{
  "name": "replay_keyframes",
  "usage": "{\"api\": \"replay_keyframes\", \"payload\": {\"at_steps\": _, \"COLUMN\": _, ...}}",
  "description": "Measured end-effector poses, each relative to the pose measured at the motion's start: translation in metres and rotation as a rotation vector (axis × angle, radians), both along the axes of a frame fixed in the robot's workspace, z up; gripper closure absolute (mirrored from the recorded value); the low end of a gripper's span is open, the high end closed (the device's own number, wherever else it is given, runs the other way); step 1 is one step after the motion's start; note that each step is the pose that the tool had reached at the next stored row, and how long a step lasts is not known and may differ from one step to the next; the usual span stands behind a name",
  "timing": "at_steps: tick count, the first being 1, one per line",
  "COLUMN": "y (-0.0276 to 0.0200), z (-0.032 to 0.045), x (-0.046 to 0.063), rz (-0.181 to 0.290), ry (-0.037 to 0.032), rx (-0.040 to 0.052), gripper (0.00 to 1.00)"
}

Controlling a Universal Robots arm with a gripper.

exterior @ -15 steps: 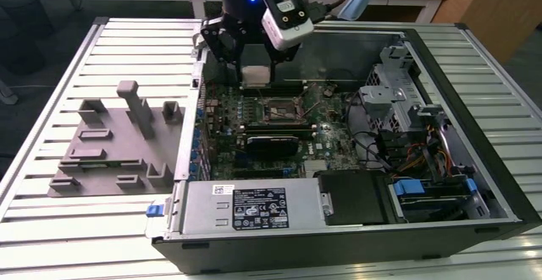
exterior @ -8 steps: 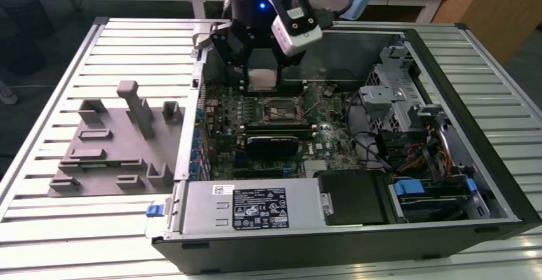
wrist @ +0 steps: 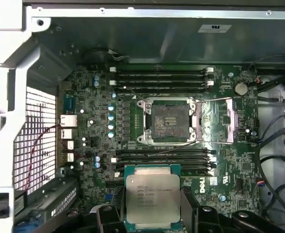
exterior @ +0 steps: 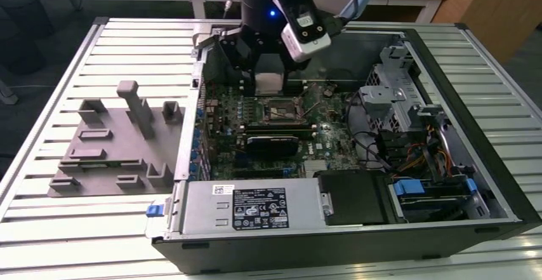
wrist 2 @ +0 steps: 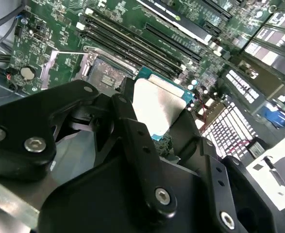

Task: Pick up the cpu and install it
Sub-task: 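Pick up the cpu and move it towards the insertion slot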

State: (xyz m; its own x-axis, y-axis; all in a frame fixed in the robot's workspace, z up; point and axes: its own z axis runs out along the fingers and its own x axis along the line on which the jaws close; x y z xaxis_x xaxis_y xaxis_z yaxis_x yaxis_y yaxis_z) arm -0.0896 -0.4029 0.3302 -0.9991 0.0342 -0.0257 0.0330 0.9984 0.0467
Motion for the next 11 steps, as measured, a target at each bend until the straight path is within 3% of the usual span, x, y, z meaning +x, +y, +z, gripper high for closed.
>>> {"api": "replay_keyframes", "payload": {"at_steps": 4, "y": 0.0020, "z": -0.0069, "x": 0.007, "rz": 0.000, "ry": 0.0045, "rx": -0.0001, "gripper": 0.46}}
{"api": "replay_keyframes", "payload": {"at_steps": 11, "y": 0.0113, "z": -0.0165, "x": 0.013, "rz": 0.000, "ry": 0.0080, "rx": 0.0000, "gripper": 0.46}}
